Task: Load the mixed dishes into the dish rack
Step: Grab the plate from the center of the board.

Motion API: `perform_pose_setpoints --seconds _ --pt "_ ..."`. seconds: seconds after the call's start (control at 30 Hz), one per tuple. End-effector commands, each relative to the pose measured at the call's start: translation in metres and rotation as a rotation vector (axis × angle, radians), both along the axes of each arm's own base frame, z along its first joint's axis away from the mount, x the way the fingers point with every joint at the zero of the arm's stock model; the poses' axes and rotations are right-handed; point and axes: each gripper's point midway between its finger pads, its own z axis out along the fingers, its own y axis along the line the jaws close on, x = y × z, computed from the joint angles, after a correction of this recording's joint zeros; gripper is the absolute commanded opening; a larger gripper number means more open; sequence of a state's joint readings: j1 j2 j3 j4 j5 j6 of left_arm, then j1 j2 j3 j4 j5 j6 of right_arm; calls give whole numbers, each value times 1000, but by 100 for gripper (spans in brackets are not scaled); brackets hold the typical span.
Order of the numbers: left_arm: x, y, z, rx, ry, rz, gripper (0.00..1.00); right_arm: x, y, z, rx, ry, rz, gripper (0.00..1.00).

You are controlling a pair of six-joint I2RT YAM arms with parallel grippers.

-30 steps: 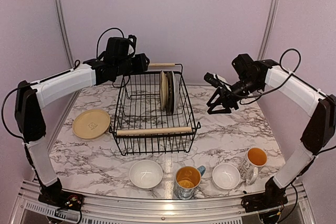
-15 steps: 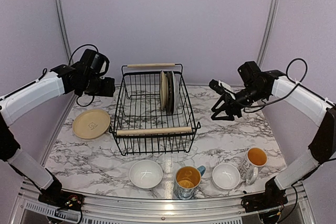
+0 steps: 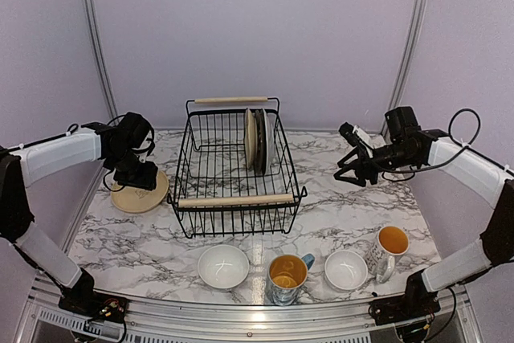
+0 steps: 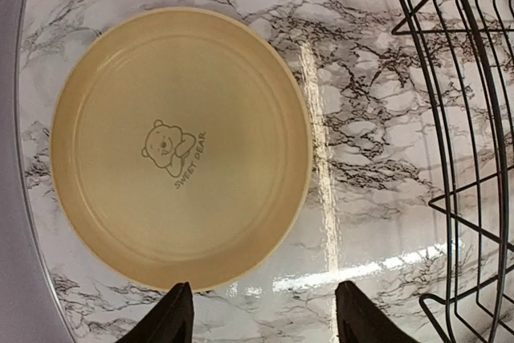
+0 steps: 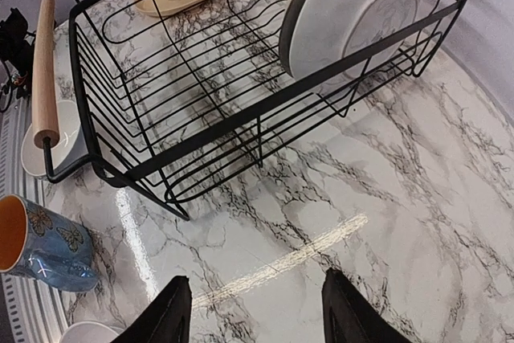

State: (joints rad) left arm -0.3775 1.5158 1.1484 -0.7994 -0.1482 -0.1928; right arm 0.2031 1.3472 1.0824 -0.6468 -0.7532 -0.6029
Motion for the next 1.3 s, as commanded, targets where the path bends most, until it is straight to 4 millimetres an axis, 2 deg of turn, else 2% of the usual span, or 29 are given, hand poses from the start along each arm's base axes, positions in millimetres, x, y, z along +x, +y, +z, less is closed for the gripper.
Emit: perform_pose_setpoints --seconds 0.0,0.13,0.3,0.4,0.57,0.8,0.97,1.03,1.13,1.2,1.27 --pt "-22 -32 -33 -146 146 -129 70 10 -4 -3 -20 -79 -16 54" --pt "-25 -28 -51 -111 175 -139 58 6 -6 -17 -35 -69 -12 54" --pt "-13 -10 -59 -3 121 -109 45 2 -3 -11 -10 -75 1 54" --pt "-8 -9 -61 27 98 -125 39 1 -4 -9 -10 -86 1 54" --pt "-3 -14 -66 70 71 -164 37 0 -5 -8 -14 -97 -3 54" --pt "-1 -16 -89 137 96 -203 37 0 -6 -5 -18 -112 -10 54" --pt "0 -11 -101 181 117 -200 26 0 -6 -8 -19 -105 -12 54" --pt "0 -8 -100 196 119 -194 21 0 -6 -9 -20 -102 -12 54" --pt "2 -3 -90 219 104 -171 12 0 -7 -9 -23 -105 -15 54" --pt "3 -2 -75 215 86 -150 7 1 -8 -10 -28 -104 -20 54" --pt "6 -4 -51 197 49 -126 4 1 -8 -11 -29 -104 -20 54"
